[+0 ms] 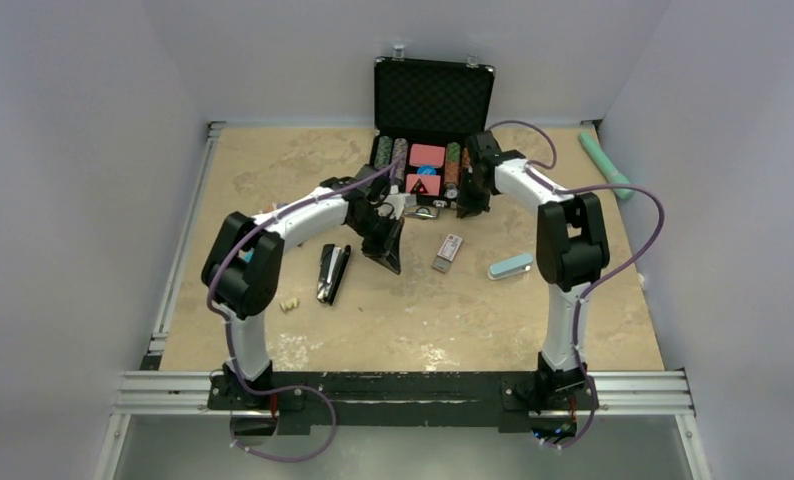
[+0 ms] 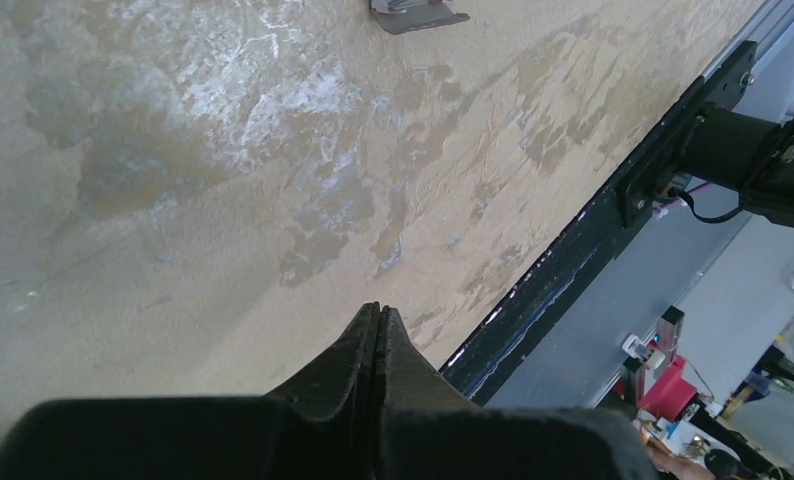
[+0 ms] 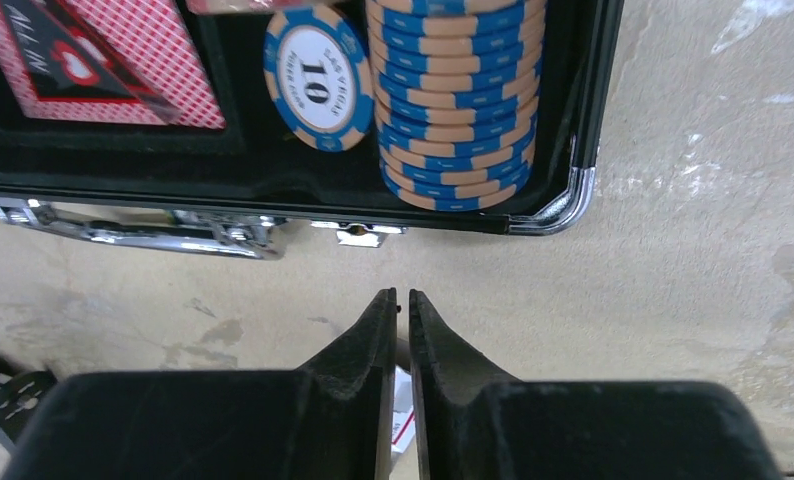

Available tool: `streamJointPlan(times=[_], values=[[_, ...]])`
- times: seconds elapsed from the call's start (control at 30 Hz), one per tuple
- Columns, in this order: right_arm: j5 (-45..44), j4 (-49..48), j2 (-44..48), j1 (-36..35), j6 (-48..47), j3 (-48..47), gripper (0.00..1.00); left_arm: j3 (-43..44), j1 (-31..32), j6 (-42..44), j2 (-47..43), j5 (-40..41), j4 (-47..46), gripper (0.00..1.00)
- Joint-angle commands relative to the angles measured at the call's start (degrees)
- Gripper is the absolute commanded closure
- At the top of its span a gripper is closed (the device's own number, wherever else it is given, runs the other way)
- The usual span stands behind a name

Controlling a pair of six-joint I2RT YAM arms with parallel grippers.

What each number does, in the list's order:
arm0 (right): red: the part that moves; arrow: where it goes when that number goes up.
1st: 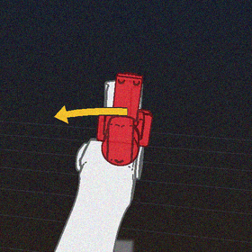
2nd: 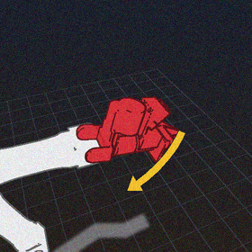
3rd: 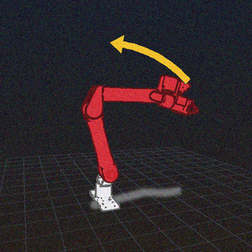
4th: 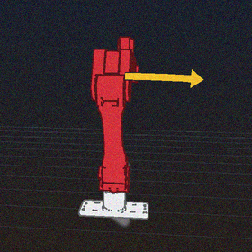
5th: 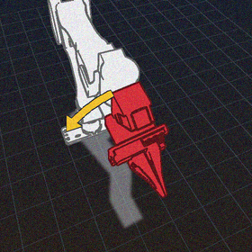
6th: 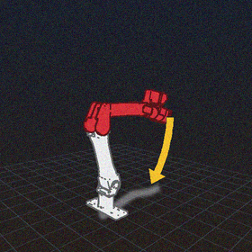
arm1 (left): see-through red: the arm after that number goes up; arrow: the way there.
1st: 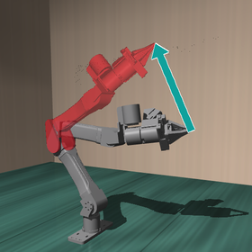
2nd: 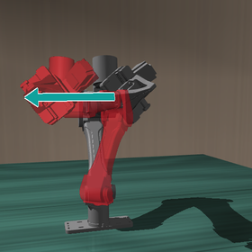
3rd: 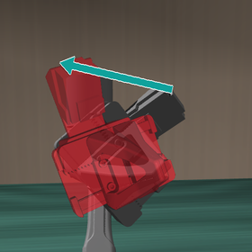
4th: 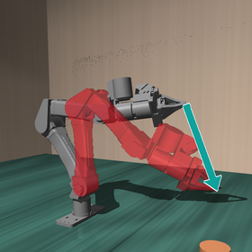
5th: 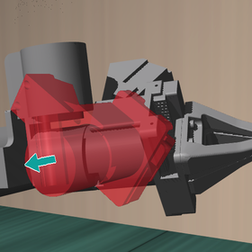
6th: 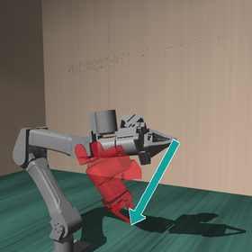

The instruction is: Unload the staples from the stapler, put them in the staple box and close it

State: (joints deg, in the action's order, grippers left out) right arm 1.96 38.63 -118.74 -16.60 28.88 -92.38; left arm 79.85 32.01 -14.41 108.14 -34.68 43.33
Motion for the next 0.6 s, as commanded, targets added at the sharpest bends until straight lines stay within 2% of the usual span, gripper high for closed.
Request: streamJointPlan(times=[0.0, 0.27, 0.57], values=[[2.56, -1.94, 1.44, -0.23, -0.06, 2.97, 0.88, 3.01, 0.52, -1.7, 3.08, -4.4, -2.73, 1.0], [3.84, -4.01, 1.88, -0.36, -0.1, 6.35, 0.89, 7.5, 1.62, -6.34, 11.11, -7.41, -4.41, 1.0], [4.03, -4.14, 2.02, -0.29, -0.67, 7.89, 0.9, 11.95, 4.07, -10.8, 15.74, -1.39, -3.4, 1.0]])
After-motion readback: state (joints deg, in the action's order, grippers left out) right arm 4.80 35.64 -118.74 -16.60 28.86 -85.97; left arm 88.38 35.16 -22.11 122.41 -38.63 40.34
